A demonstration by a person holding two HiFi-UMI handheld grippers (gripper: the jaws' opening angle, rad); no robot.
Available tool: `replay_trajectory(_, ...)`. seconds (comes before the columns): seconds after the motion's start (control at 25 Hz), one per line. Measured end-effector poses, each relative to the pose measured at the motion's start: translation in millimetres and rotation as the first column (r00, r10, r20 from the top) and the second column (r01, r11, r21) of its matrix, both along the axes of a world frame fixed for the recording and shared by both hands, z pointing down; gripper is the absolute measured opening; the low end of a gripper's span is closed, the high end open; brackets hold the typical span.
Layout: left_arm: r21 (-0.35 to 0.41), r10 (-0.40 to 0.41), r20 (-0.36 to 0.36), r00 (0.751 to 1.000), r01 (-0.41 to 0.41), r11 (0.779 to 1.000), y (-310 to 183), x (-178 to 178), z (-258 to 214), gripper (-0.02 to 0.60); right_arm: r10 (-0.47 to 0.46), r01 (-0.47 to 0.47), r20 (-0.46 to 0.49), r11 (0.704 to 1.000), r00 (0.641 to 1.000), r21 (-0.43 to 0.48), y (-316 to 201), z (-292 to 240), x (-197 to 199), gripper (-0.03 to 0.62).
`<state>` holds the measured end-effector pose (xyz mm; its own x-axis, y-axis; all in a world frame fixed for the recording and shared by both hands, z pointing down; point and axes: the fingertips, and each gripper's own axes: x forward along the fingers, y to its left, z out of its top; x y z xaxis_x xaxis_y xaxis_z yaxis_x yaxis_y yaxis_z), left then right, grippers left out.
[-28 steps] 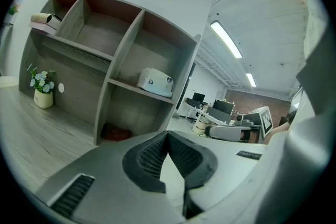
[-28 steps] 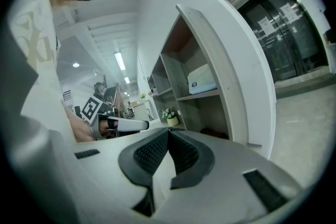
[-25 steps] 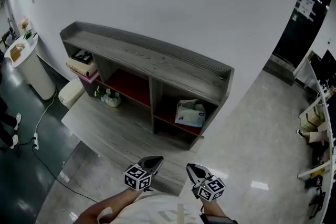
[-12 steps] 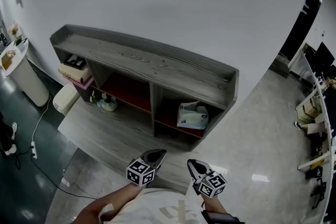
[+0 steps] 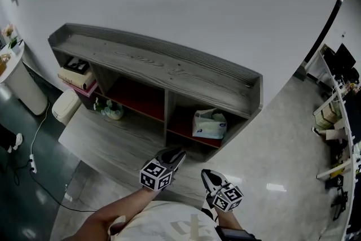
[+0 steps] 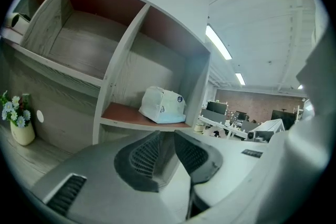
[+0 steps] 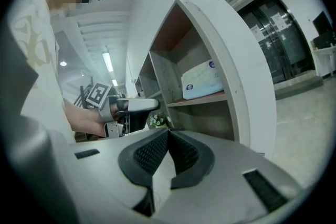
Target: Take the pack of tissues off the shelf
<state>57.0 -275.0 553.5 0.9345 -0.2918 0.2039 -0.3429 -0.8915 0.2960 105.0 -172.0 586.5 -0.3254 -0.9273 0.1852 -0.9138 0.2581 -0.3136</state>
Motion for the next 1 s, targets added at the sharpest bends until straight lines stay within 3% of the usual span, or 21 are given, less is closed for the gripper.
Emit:
replay_trajectory(0.08, 0.013, -0.009, 0.0, 1.0, 0.009, 1.0, -8, 5, -5, 0.101, 0.01, -0.01, 0.0, 1.0, 1.0, -0.001, 1, 1, -1, 0.005)
replay_trajectory(0.24, 0.035, -0.023, 0.009, 1.0, 0.022, 0.999, -25, 19, -16, 0.199, 0.026, -0.026, 0.003, 1.0, 1.0, -0.016, 2, 6, 0, 0.005)
replay_trajectory(0.56, 0.075, -0.013, 0.028, 1.0, 0.011, 0.997, -47, 52, -32, 0.281, 0.062, -0.061, 0.002, 0.998, 0.998, -0.031, 5, 10, 7, 0.005)
replay_trajectory(0.68, 0.093, -0.009, 0.049, 0.999, 0.005, 0.996, -55, 63, -34, 0.275, 0.066, -0.066, -0.002, 0.997, 0.998, -0.041, 7, 12, 6, 0.005)
replay_trajectory(0.88, 0.115, -0.018, 0.044, 0.999, 0.012, 0.993, -63, 74, -37, 0.199, 0.088, -0.089, -0.012, 0.994, 0.996, -0.056, 14, 12, 11, 0.005)
replay_trajectory(1.0, 0.11, -0.016, 0.055, 0.998, 0.01, 0.994, -66, 79, -35, 0.198, 0.108, -0.109, -0.011, 0.992, 0.994, -0.062, 19, 14, 13, 0.005)
